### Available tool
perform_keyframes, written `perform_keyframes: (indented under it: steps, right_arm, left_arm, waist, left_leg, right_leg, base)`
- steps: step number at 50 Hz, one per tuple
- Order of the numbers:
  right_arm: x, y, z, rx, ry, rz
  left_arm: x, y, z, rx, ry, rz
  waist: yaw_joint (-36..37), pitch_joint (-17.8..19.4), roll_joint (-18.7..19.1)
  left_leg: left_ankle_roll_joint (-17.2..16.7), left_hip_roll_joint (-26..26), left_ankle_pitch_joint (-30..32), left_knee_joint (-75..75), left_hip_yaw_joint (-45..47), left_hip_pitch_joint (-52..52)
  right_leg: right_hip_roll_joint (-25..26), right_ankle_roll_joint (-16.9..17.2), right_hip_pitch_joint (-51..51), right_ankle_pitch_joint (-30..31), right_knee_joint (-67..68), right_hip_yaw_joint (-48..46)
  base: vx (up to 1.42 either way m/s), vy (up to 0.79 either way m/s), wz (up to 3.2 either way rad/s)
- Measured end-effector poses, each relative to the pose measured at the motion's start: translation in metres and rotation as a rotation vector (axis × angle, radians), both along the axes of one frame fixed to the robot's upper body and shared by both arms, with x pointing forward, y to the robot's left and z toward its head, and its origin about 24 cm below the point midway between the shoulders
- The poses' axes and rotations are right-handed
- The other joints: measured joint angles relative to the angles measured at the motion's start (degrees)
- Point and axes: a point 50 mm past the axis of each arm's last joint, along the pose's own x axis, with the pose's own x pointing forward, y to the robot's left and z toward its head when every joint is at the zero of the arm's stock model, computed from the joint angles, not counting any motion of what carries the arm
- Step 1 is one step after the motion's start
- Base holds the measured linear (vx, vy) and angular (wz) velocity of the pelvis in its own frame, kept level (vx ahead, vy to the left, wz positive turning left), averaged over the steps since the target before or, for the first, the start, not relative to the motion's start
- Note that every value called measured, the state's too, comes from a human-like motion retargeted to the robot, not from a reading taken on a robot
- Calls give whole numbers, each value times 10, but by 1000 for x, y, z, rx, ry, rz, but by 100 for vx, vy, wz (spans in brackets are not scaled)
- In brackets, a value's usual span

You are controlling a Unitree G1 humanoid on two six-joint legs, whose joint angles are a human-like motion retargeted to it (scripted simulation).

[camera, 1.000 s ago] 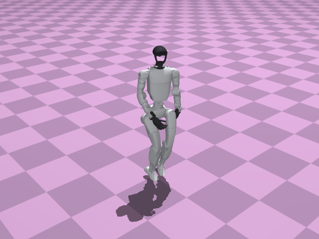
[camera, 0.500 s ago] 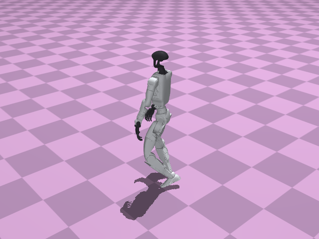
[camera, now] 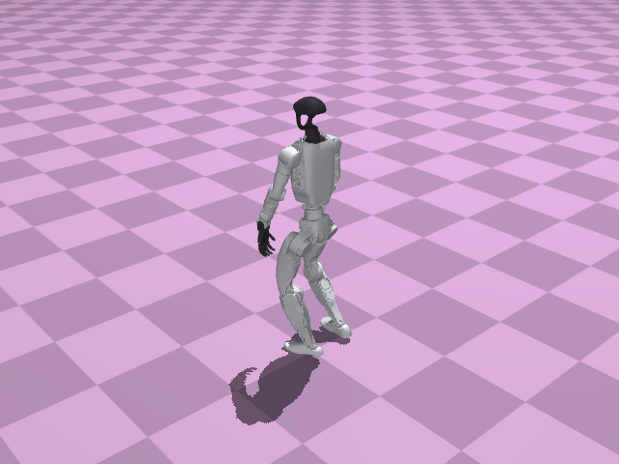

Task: Sport exercise

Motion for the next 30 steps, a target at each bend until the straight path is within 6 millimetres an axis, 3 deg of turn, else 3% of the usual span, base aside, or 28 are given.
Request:
perform_keyframes:
  steps: [2, 5, 7, 10, 17, 24, 30]
  right_arm:
    - [8, 14, 2, 24, -24, 53]
    - [17, 23, 6, 48, -58, 85]
    - [20, 29, 8, 68, -70, 102]
    - [20, 29, 9, 79, -72, 98]
    - [12, 15, 7, 84, -34, 30]
    - [2, -12, 4, 51, 12, -86]
    - [-1, -25, 3, 36, 26, -152]
  left_arm:
    - [-25, 25, -9, 58, 58, 40]
    - [-54, 46, -15, 99, 120, 107]
    - [-66, 59, -16, 109, 132, 165]
    - [-74, 63, -17, 94, 125, 235]
    - [-62, 63, -14, 20, 29, 401]
    - [-39, 52, -9, -53, -58, 501]
    - [-28, 45, -7, -79, -79, 540]
  waist:
    - [-13, -10, -27]
    - [-11, -15, -41]
    - [-4, -29, -35]
    - [7, -35, -50]
    - [35, -49, -56]
    - [47, -54, -31]
    - [48, -69, -6]
  left_leg:
    - [7, -42, 50, -102, -9, 41]
    - [7, -55, 66, -118, -23, 45]
    - [1, -49, 98, -177, -41, 60]
    - [-9, -59, 107, -169, -61, 53]
    - [-38, -51, 115, -161, -113, 26]
    - [-72, -18, 118, -124, -130, -25]
    - [-69, 26, 106, -93, -87, -70]
  right_leg:
    - [-23, 7, -16, -7, -1, 9]
    - [-22, 14, -30, -9, -23, 28]
    - [4, 13, -29, 7, -73, 33]
    - [-3, 17, -36, 5, -73, 50]
    - [-3, 9, -24, -8, -88, 8]
    - [14, -3, -17, 4, -119, -54]
    - [25, -11, -17, 21, -152, -102]
  base:
    - [13, 3, 65]
    - [11, -3, 65]
    - [11, -8, 60]
    - [4, -13, 79]
    - [3, -18, 72]
    - [-3, -14, 61]
    - [-5, -5, 50]
